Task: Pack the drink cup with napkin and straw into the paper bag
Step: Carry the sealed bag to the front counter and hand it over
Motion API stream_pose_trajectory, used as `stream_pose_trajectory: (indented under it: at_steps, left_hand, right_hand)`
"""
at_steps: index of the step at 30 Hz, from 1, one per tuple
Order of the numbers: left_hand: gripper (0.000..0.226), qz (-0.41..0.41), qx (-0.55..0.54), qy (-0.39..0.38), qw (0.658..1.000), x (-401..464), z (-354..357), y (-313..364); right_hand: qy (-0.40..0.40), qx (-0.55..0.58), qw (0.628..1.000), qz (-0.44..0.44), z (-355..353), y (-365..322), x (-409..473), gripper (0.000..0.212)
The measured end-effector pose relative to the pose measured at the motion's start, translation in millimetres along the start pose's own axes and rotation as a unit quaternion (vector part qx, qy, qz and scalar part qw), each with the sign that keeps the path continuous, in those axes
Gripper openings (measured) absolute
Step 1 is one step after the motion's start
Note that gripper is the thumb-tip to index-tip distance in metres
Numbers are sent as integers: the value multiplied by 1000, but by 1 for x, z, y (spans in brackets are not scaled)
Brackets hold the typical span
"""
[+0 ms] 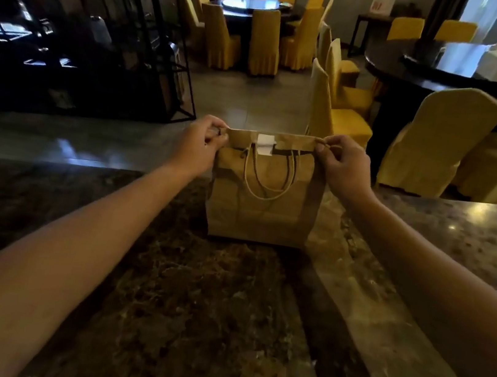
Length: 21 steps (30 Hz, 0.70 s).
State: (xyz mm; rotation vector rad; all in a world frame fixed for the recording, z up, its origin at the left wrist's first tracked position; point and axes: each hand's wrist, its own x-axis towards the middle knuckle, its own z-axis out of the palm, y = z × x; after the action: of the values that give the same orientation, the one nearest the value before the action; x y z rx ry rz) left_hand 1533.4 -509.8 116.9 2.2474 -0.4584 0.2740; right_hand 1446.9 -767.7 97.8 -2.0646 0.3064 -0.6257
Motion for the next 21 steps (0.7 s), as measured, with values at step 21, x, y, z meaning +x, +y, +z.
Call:
stream_pose_trajectory:
  at_steps: [21]
  left_hand:
    - [26,48,67,21,996,-19,-71,17]
  right_hand:
    - [-131,-129,979,-92,-66,-63,-14,32]
